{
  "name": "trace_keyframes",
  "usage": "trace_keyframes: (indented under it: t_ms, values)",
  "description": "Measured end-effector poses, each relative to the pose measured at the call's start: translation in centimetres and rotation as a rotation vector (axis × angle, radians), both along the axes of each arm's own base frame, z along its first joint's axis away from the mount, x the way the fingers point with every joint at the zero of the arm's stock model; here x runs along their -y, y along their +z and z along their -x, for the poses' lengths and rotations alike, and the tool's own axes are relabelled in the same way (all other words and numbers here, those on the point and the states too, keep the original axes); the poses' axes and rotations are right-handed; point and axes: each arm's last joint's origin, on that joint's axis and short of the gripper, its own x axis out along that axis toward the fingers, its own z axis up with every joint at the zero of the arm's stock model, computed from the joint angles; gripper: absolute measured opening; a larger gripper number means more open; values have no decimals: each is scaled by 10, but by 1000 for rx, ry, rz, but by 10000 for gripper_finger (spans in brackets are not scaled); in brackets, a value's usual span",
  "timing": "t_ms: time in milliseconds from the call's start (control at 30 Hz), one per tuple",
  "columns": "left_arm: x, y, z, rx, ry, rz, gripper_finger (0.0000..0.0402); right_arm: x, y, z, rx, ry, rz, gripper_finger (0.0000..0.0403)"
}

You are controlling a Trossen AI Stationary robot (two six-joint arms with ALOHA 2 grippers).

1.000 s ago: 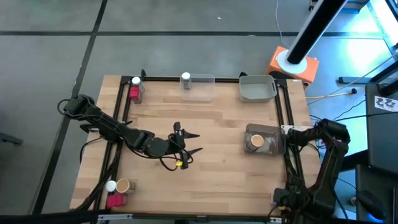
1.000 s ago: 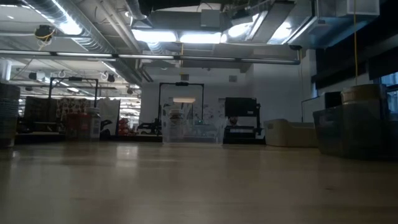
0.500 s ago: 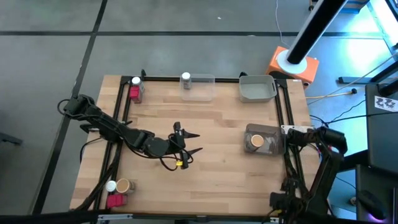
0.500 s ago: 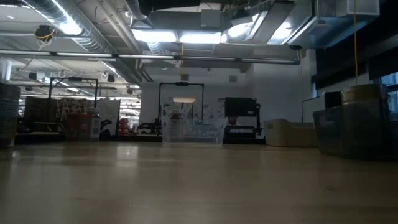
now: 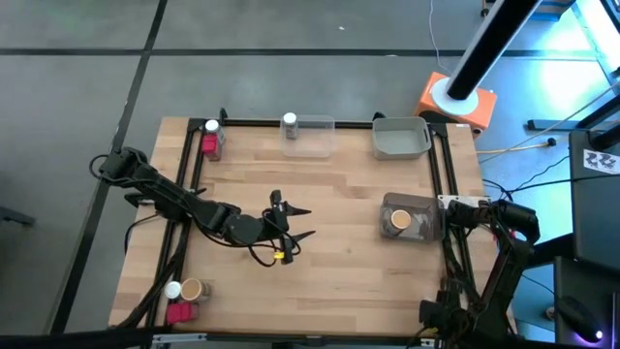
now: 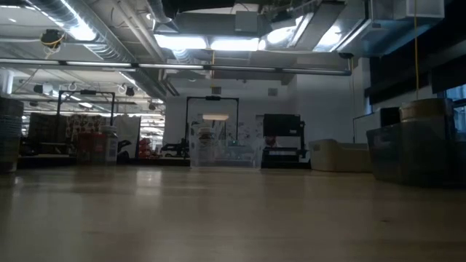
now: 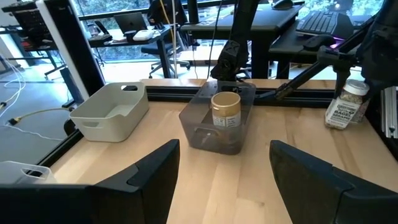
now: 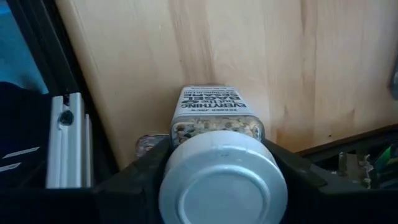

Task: Sort spices by type
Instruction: Put the bottom right white seasoning bottle into the transparent bin

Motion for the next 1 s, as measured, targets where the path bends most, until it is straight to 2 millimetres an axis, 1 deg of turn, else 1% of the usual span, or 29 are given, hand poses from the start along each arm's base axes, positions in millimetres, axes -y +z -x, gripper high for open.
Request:
trace_keyframes:
  t_ms: [100, 200, 367, 533, 633, 800, 1000]
  values:
    - [0, 0, 0, -2, 0, -3, 237, 3, 1, -9, -4, 7, -4, 200]
    - [0, -1, 0, -8, 0, -8, 237, 5, 9, -21, 5, 34, -22, 200]
    - [-2, -2, 0, -18, 6, -14, 237, 15, 30, -51, 102, 105, 11, 200]
    - [-3, -6, 1, -55, 15, 5, 237, 31, 51, -84, 203, 199, 81, 200]
    - [-3, -11, 3, -96, 25, 23, 237, 43, 57, -103, 235, 253, 111, 200]
    - [-5, -18, 5, -143, 45, 47, 237, 68, 58, -134, 247, 326, 176, 200]
    - [-4, -37, 14, -193, 48, 55, 237, 106, 59, -171, 250, 376, 236, 200]
